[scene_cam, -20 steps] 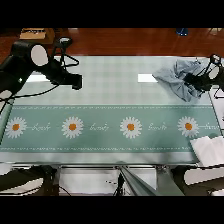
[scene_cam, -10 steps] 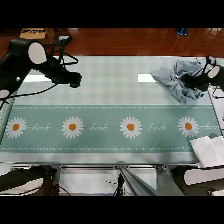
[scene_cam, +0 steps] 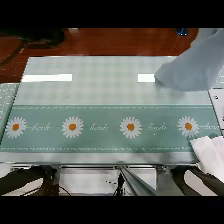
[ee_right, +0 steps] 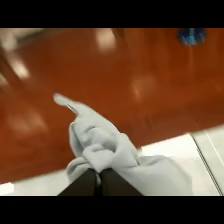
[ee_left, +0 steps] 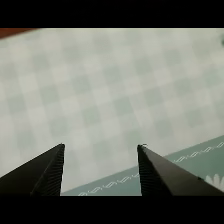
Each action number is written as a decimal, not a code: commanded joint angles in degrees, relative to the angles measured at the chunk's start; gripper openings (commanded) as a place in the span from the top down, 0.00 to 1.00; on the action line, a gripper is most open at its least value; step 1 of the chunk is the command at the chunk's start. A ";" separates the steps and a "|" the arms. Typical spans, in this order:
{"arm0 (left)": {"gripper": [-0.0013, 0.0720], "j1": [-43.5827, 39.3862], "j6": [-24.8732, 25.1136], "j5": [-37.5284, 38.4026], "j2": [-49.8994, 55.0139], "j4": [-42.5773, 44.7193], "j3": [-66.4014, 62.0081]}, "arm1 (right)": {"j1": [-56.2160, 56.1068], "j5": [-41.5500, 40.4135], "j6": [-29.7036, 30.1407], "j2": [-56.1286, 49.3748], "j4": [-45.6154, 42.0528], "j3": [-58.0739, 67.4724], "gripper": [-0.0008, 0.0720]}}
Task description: Fold the shirts.
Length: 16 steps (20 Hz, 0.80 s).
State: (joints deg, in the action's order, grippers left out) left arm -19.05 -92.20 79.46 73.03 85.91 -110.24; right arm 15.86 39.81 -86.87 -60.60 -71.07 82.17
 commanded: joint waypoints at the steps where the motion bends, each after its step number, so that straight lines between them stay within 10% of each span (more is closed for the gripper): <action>1: 0.26 -0.02 -0.02 3.13 -5.62 -1.88 -8.09 | -0.02 4.46 7.58 10.43 14.84 3.08 0.96; 9: 0.26 -0.02 -0.07 8.52 -17.88 -2.12 -7.65 | -0.02 24.96 9.81 18.01 34.73 3.04 0.96; 16: 0.25 -0.02 -1.79 10.82 -17.84 -2.14 -2.19 | -1.29 30.93 9.81 13.51 34.80 3.04 0.96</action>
State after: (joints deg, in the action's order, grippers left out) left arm -19.05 -93.25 89.30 55.40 83.77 -114.39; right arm 15.49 66.76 -77.14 -44.97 -37.08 85.14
